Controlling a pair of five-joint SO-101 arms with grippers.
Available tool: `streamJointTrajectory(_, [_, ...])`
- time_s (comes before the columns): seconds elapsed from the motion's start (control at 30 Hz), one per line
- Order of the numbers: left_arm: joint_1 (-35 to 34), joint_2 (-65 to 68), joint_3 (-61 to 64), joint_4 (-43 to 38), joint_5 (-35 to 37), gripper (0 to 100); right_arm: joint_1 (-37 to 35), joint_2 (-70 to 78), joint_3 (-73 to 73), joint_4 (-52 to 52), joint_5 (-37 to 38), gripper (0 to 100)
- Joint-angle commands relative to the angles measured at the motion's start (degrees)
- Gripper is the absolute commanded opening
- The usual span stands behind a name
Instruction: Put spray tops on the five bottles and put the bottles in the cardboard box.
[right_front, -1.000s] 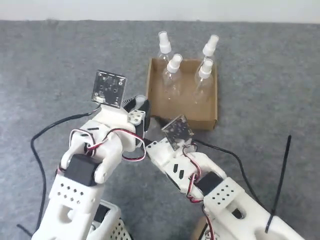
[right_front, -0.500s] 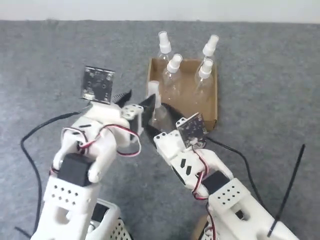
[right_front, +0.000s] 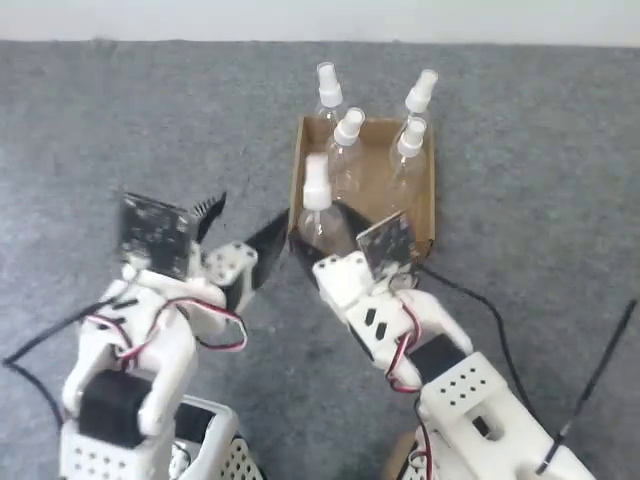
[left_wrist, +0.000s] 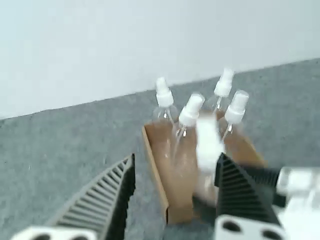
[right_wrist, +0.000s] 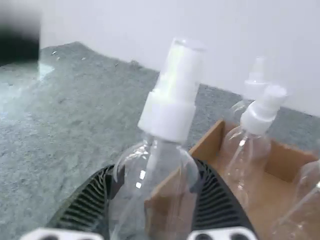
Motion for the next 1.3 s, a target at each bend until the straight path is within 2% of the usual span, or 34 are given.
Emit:
streamJointTrajectory(0.0, [-1.49, -7.38, 10.77, -0.18, -2.64, 29, 3.47, -1.98, -10.29, 4.53, 0.44, 0.6])
streamJointTrajectory(0.13, [-0.70, -12.31, 16.13, -0.26, -2.64, 30, 5.23, -0.13, -19.52, 10.42, 0.44, 0.6])
streamJointTrajectory(0.3, [7.82, -16.97, 21.93, -1.58, -3.96, 30, 4.00, 12.44, -32.09, 15.16, 0.35, 0.6])
streamJointTrajectory(0.37, [9.14, -17.93, 23.69, -2.81, -4.66, 30, 2.42, 17.45, -35.96, 16.48, 0.35, 0.6])
streamJointTrajectory(0.47, [8.35, -17.93, 25.10, -5.45, -4.92, 30, -1.89, 22.37, -39.91, 19.82, 0.35, 0.6])
streamJointTrajectory(0.57, [4.75, -17.05, 26.15, -8.53, -4.92, 30, -5.23, 23.16, -41.67, 25.01, 0.35, 0.6])
streamJointTrajectory(0.67, [2.02, -15.12, 27.03, -11.08, -4.92, 30, -5.58, 20.35, -42.20, 29.41, 0.44, 0.6])
streamJointTrajectory(0.87, [2.02, -11.16, 27.12, -13.36, -5.01, 30, -4.88, 11.30, -42.11, 36.44, 0.70, 0.6])
streamJointTrajectory(1.03, [2.02, -10.46, 27.30, -13.80, -5.01, 30, 0.75, 8.84, -42.02, 37.41, 0.70, 0.6])
streamJointTrajectory(1.17, [1.93, -10.55, 27.30, -13.36, -5.01, 30, 1.63, 10.77, -41.67, 36.53, 0.79, 0.6])
streamJointTrajectory(1.27, [-0.18, -10.64, 27.30, -13.36, -5.10, 28, 2.33, 15.52, -41.41, 31.60, 3.60, 0.6])
